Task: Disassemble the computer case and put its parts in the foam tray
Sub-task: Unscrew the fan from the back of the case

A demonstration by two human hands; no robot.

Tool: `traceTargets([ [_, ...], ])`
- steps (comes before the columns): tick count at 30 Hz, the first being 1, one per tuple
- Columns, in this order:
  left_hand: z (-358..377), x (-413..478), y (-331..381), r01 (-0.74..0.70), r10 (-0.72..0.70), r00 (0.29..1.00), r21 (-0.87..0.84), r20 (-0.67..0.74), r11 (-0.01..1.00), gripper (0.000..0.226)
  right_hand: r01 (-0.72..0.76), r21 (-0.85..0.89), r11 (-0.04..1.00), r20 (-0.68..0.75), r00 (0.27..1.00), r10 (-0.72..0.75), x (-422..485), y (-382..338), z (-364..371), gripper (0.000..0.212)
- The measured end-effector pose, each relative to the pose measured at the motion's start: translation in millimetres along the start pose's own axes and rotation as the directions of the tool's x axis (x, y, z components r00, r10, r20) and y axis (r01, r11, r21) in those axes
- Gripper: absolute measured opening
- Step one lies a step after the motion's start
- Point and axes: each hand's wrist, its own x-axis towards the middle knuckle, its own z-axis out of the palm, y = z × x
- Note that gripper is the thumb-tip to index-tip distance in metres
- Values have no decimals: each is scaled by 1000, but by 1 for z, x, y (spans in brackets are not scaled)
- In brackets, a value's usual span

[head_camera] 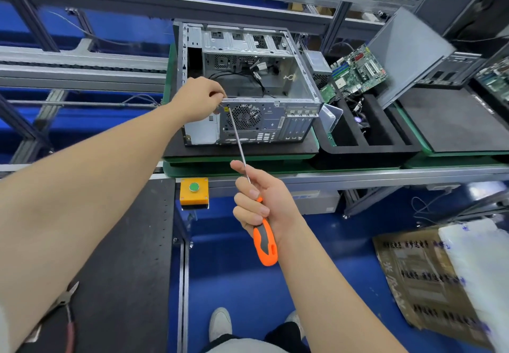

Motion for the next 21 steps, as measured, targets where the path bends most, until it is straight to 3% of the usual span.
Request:
traceTargets([
  [4, 1, 0, -3, -3, 4, 1000, -58, 11, 998, 29, 86, -385, 919, -126, 981, -145, 1, 9, 0, 27],
  [7, 2, 0, -3, -2, 2, 1000, -88, 4, 996, 29, 50, -685, 727, -199, 947, -253, 2, 13, 6, 27],
  [9, 1, -1, -1, 6, -4, 1000, -97, 23, 995, 29, -25, -845, 534, -244, 906, -344, 5, 16, 10, 25],
  [11, -2, -2, 1, 16, -10, 998, -96, 66, 995, 27, -143, -950, 279, -263, 847, -462, 8, 17, 11, 20],
  [13, -6, -3, 2, 18, -10, 994, -72, 107, 997, 24, -274, -960, -53, -198, 801, -565, 11, 16, 8, 10],
  [15, -5, -5, 1, 13, -9, 993, -33, 120, 999, 29, -375, -884, -279, -139, 781, -609, 11, 16, 3, 7],
  [18, 1, -7, -1, 11, -12, 995, 4, 95, 1000, 38, -387, -854, -348, -90, 769, -633, 12, 14, -3, 12],
  [20, 7, -7, -4, 6, -8, 998, 32, 60, 999, 42, -328, -912, -247, -111, 776, -620, 11, 9, -5, 14],
  [21, 10, -7, -4, 6, -8, 999, 43, 38, 999, 41, -263, -956, -130, -139, 797, -588, 9, 6, -6, 18],
])
